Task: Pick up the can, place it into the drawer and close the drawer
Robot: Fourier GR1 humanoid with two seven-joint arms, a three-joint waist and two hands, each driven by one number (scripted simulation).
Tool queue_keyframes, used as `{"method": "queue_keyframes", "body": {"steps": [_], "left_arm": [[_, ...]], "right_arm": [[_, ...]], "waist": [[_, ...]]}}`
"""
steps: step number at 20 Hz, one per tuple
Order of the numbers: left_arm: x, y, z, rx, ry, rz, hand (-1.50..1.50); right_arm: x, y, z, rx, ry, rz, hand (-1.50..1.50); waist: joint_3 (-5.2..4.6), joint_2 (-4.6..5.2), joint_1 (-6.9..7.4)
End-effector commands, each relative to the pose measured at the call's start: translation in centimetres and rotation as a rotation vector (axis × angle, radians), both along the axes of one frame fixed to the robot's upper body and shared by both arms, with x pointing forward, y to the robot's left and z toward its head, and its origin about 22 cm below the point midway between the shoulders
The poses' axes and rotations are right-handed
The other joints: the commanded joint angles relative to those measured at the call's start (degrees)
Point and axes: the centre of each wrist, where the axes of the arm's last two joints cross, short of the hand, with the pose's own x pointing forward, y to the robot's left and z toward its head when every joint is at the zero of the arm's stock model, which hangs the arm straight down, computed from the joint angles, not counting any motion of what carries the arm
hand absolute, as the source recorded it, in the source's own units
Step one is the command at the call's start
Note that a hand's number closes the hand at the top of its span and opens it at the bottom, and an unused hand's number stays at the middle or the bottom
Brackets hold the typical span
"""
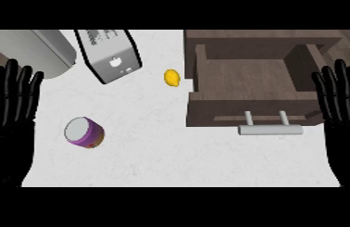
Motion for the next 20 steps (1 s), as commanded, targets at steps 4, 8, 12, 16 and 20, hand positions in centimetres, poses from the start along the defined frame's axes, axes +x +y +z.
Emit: {"method": "queue_keyframes", "body": {"steps": [4, 8, 12, 16, 20], "left_arm": [[1.3, -0.7, 0.5, 0.002, -0.043, -0.182, -1.5], [-0.7, 1.9, -3.2, 0.047, 0.349, -0.061, -1.5], [-1.8, 1.7, -1.9, 0.034, 0.376, -0.065, -1.5], [-1.9, 1.9, -1.2, 0.054, 0.381, -0.049, -1.5], [-3.7, 1.4, 0.3, 0.008, 0.374, -0.041, -1.5]], "right_arm": [[1.0, 1.2, -0.9, -0.002, -0.036, -0.002, -1.5], [-0.1, -0.1, -2.2, 0.033, 0.244, -0.114, -1.5], [-1.0, -1.6, -3.1, 0.036, 0.274, -0.135, -1.5], [-2.3, -1.0, -2.1, 0.037, 0.291, -0.108, -1.5], [-2.6, -2.9, -3.0, 0.035, 0.289, -0.127, -1.5]], "waist": [[0.56, 0.37, 0.48], [0.58, 0.52, 0.46], [0.58, 0.26, 0.59], [0.56, 0.26, 0.55], [0.57, 0.25, 0.61]]}}
